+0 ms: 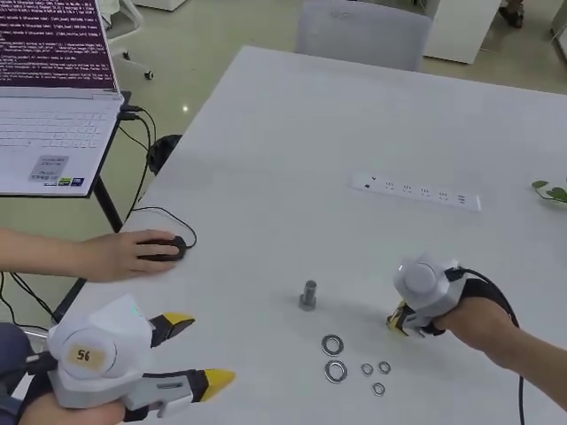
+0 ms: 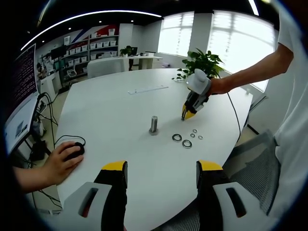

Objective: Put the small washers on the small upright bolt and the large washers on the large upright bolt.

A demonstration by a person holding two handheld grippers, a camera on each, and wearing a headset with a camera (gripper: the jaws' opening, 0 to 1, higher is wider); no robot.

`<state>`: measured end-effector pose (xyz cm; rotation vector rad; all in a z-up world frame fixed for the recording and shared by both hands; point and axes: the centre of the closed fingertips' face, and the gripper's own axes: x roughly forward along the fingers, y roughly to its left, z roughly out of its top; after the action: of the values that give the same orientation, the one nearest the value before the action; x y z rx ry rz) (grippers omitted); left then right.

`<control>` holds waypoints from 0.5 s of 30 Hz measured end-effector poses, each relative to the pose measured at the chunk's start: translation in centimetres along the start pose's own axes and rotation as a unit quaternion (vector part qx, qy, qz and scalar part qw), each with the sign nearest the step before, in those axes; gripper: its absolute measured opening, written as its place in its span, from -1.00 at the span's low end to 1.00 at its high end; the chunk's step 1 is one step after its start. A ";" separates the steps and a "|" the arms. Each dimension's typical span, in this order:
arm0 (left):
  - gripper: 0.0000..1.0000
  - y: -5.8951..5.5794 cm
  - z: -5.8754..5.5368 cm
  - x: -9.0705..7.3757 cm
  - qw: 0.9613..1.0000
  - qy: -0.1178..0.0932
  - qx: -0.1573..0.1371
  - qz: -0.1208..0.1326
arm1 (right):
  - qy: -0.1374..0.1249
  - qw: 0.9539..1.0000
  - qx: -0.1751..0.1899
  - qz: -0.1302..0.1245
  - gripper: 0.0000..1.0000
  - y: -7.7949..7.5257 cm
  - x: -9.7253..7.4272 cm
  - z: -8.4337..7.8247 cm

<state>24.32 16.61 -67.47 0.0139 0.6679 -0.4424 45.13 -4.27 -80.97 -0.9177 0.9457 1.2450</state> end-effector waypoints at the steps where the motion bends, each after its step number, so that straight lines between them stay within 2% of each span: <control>1: 0.14 0.0 0.1 0.0 1.000 0.000 0.000 0.000 | 0.001 1.000 0.001 0.001 -0.71 0.0 0.1 0.0; 15: 0.14 0.1 0.1 -0.2 1.000 0.000 0.000 0.002 | 0.005 1.000 0.000 0.003 -0.71 0.1 0.6 -0.3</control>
<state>24.22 16.76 -67.30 0.0159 0.6684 -0.4397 45.05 -4.29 -81.65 -0.9218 0.9568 1.2474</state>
